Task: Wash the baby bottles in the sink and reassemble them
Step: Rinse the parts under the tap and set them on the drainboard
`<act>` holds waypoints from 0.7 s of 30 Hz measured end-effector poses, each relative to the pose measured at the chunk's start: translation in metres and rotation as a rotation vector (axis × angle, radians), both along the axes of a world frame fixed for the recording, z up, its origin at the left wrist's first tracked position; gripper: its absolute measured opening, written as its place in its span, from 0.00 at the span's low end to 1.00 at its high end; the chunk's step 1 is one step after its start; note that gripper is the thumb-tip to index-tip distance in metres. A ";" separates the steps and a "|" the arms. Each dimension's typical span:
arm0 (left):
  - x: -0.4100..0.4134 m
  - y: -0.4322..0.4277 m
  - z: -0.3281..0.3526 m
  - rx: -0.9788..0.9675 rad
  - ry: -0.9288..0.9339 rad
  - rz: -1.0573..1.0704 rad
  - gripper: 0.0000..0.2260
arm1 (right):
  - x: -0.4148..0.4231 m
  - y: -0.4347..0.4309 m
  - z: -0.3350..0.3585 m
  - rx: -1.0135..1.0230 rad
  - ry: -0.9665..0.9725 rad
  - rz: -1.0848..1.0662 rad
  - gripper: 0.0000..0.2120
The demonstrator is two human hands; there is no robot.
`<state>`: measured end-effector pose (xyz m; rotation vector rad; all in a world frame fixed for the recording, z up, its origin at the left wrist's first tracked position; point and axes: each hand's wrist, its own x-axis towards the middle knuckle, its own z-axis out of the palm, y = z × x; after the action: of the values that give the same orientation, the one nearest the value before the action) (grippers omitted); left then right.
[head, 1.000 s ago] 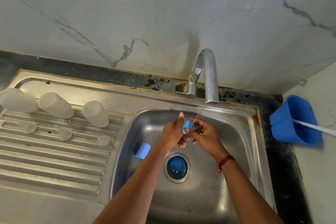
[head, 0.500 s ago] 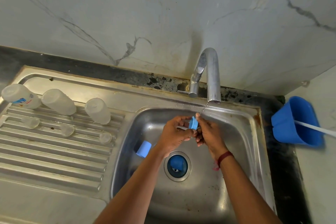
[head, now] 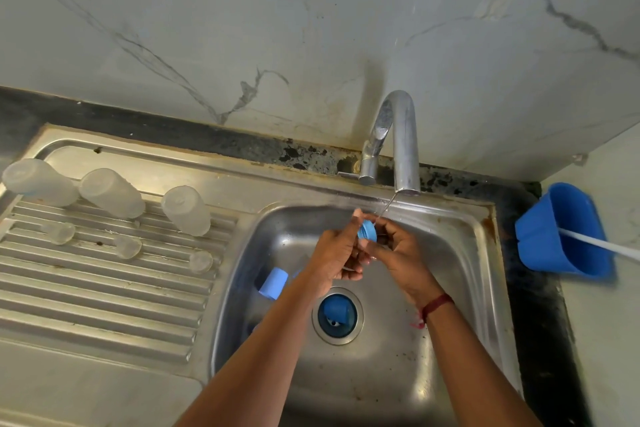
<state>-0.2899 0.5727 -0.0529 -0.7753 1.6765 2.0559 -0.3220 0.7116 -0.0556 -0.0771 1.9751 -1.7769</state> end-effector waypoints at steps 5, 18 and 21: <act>0.000 -0.002 -0.007 -0.102 -0.029 0.163 0.33 | 0.001 -0.003 -0.002 -0.148 -0.245 -0.115 0.11; 0.008 0.003 -0.014 0.037 0.174 0.081 0.08 | -0.002 0.002 0.004 -0.022 -0.266 -0.063 0.16; 0.010 0.001 -0.015 0.066 0.101 0.108 0.07 | -0.001 0.005 0.001 0.011 -0.220 -0.011 0.21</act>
<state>-0.2795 0.5741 -0.0677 -0.7673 1.6427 2.2473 -0.3232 0.7163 -0.0548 0.1287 1.8313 -1.7017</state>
